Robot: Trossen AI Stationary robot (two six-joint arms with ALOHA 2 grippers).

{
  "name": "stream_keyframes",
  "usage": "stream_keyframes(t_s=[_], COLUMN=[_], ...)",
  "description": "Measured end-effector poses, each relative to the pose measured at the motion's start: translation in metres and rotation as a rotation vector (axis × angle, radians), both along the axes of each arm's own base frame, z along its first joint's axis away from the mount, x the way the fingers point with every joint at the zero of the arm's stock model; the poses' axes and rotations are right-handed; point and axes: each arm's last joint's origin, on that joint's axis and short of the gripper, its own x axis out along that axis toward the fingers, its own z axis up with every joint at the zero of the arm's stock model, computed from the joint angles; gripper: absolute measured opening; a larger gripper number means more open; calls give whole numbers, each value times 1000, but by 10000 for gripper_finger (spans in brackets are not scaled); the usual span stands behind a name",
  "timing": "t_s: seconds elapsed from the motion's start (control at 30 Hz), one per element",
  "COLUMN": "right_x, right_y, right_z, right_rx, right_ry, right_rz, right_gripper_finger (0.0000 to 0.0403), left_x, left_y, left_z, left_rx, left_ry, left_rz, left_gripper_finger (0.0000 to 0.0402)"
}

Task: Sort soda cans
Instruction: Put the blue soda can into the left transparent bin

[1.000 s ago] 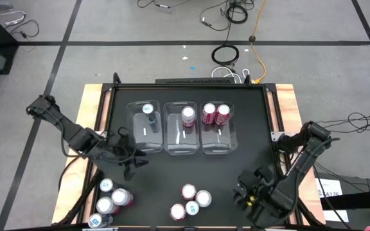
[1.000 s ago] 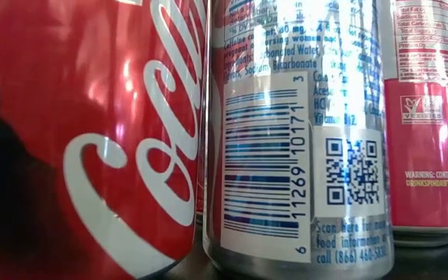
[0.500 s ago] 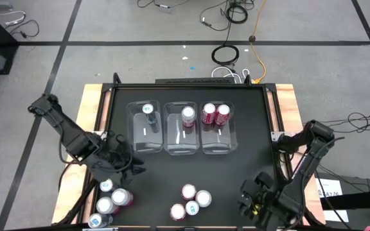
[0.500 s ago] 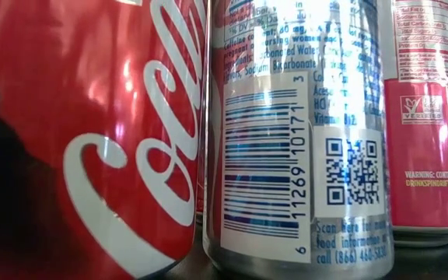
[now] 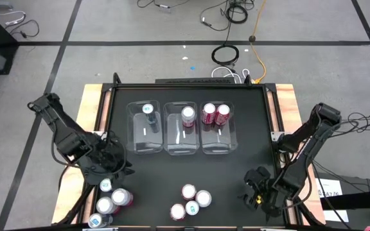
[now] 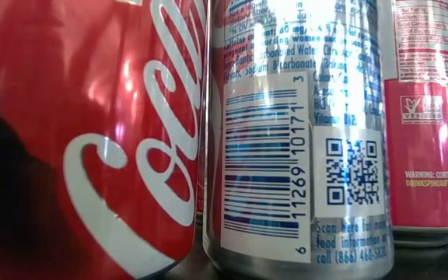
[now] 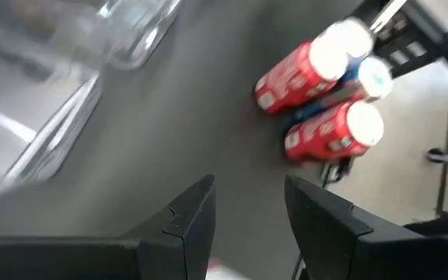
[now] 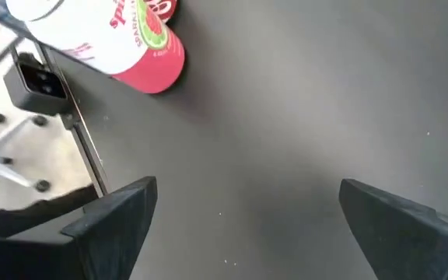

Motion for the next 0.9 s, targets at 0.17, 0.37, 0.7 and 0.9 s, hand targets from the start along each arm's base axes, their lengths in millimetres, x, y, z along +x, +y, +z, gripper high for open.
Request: stream_keyframes(t_s=[0.17, 0.37, 0.7, 0.9], right_x=[0, 1, 2, 2], right_y=[-3, -3, -3, -3], right_z=[-1, 0, 0, 0], right_rx=[4, -7, -14, -24], right_ry=[-44, -96, -98, -99], right_rz=[-53, -73, -70, -57], right_gripper_finger=[396, 396, 396, 396], left_x=[-14, -22, -20, -18], left_y=[2, 1, 2, 5], left_z=[6, -4, -10, -9], left_rx=[-57, -200, -162, -123], left_ry=[124, 268, 215, 159], left_rz=[47, 241, 292, 324], left_gripper_finger=[163, 163, 163, 169])
